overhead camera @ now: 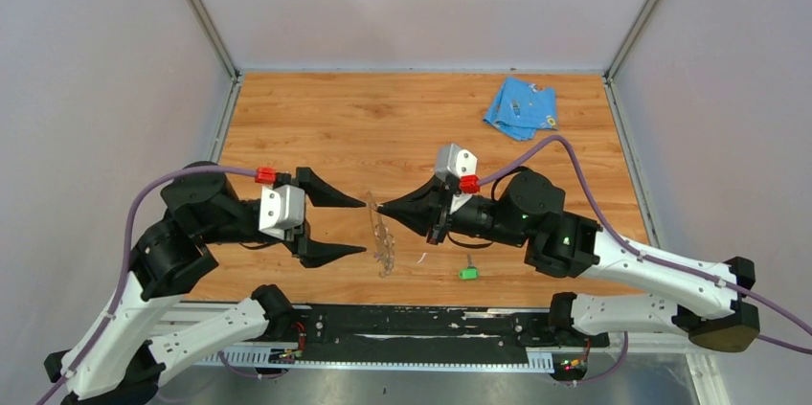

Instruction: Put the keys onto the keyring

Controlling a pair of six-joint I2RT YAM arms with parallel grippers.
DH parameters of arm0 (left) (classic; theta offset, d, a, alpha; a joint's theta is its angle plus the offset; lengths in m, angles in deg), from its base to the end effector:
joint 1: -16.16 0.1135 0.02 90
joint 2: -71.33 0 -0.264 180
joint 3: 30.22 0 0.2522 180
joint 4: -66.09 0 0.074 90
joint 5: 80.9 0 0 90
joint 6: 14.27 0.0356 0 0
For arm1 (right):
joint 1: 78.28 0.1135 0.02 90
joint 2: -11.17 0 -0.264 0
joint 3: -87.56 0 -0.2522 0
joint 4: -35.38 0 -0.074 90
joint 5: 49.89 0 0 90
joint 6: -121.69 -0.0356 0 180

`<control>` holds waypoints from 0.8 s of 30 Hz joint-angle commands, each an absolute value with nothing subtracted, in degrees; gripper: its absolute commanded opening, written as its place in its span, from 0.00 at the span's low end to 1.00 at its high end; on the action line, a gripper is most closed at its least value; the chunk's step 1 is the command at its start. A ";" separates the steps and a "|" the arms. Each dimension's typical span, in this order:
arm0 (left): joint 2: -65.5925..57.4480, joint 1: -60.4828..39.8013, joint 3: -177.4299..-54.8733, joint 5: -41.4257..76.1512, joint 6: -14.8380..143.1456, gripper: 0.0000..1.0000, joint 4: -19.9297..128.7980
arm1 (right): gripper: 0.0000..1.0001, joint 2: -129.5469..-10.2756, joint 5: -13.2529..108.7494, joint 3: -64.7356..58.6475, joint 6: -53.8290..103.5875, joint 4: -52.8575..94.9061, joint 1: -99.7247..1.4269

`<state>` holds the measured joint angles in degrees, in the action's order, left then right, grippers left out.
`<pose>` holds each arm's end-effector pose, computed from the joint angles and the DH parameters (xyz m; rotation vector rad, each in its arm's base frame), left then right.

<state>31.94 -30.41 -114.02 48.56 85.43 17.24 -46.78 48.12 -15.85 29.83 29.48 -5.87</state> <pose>0.0505 -0.0862 0.4497 1.2614 1.1973 -1.0446 0.0634 0.2164 0.4420 -0.9390 1.1079 1.1736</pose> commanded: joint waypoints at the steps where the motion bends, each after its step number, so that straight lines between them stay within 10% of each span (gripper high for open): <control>1: 32.25 -29.34 -116.62 46.47 87.95 0.65 14.95 | 0.00 -44.11 50.69 -17.44 30.09 34.26 -5.56; 10: 31.90 -28.49 -112.11 44.37 80.33 0.31 20.87 | 0.00 -44.79 55.03 -16.49 29.53 34.42 -5.51; 24: 30.71 -28.31 -111.19 52.02 77.02 0.28 23.72 | 0.00 -46.19 56.49 -15.60 29.54 34.95 -5.51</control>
<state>31.04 -28.64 -112.01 49.22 78.48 22.22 -46.11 55.42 -16.94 29.78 31.27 -5.87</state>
